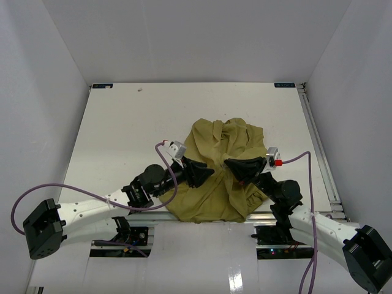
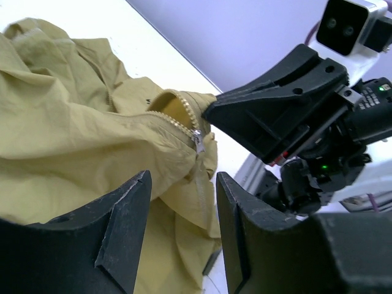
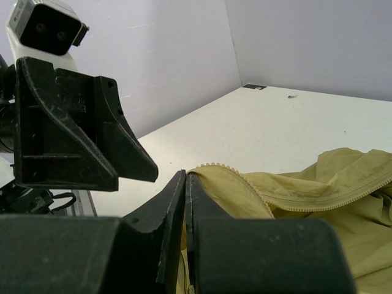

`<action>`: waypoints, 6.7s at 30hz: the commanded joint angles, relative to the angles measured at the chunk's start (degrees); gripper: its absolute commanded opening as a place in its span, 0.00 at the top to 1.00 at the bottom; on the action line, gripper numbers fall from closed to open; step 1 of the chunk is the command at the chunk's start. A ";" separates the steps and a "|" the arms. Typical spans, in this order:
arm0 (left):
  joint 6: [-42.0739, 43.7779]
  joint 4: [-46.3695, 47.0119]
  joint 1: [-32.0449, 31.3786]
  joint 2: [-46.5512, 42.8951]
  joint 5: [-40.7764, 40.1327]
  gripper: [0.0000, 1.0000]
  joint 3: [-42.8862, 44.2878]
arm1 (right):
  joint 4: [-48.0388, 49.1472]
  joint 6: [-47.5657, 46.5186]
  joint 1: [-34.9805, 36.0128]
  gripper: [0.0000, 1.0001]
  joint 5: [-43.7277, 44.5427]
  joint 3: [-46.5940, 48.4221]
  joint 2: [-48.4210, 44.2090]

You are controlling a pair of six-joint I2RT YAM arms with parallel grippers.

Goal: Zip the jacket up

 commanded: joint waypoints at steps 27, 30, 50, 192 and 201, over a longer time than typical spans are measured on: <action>-7.72 12.30 3.93 9.71 10.85 0.40 1.77 | 4.04 0.61 0.08 0.92 1.16 -9.93 -1.38; -7.70 10.81 4.09 10.40 10.29 0.40 2.37 | 3.91 0.63 0.05 0.92 1.11 -9.84 -1.49; -6.70 15.12 4.79 12.82 12.97 0.42 2.49 | 2.76 0.46 0.05 0.92 0.61 -9.11 -1.50; 7.49 -5.74 8.92 14.34 21.49 1.00 8.73 | -36.46 4.82 0.66 0.64 -6.05 7.65 -7.44; 7.45 -5.40 8.92 14.90 22.12 1.00 9.10 | -33.54 3.81 0.91 0.60 -4.91 7.00 -4.82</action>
